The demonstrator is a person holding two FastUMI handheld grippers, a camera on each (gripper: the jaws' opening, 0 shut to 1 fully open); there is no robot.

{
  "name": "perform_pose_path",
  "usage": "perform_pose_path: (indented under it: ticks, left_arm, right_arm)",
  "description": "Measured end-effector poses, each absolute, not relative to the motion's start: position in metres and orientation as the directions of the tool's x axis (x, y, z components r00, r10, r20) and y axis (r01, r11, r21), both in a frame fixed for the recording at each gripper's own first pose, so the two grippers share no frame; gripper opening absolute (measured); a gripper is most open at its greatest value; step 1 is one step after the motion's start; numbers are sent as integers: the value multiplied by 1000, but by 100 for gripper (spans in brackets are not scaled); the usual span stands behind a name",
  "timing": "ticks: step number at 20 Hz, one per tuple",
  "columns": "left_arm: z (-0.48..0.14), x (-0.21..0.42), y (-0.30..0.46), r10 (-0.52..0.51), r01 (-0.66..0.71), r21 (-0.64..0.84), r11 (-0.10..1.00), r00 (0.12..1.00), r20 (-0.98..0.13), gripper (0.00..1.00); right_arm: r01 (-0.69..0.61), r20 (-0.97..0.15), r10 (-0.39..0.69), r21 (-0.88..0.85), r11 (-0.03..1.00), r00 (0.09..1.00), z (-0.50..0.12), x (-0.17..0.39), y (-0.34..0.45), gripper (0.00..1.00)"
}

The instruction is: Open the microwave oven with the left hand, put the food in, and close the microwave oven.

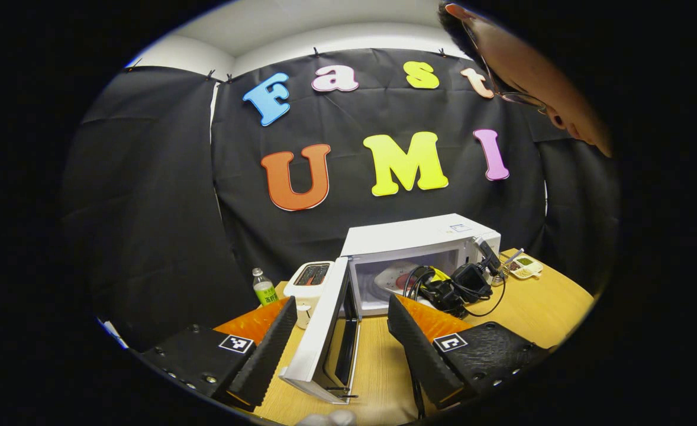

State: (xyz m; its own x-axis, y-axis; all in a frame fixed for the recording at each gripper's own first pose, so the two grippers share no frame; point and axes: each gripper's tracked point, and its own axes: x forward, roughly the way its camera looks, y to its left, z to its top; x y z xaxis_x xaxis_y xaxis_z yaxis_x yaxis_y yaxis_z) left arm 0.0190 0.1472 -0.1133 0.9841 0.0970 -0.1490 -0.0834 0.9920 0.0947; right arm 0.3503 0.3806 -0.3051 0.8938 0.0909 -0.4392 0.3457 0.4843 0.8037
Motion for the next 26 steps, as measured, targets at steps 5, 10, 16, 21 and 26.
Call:
perform_pose_path:
  ticks: [5,10,16,21,26]
  left_arm:
    - [-116,15,151,114,-100,94,990,982,-153,95]
    - [-119,7,151,118,-106,83,991,981,-156,95]
    - [-108,10,151,113,-101,79,992,982,-150,95]
    - [-83,15,149,104,-98,58,993,989,-109,95]
    - [-66,25,165,130,-127,43,991,989,-72,95]
  right_arm:
    - [358,-450,64,782,510,891,-313,358,377,6]
    - [254,-356,45,746,615,934,-280,348,362,47]
    - [166,-293,23,602,781,956,-238,294,307,100]
    - [5,-210,94,430,903,973,-159,250,247,100]
    - [-119,-186,162,220,968,969,-97,200,198,100]
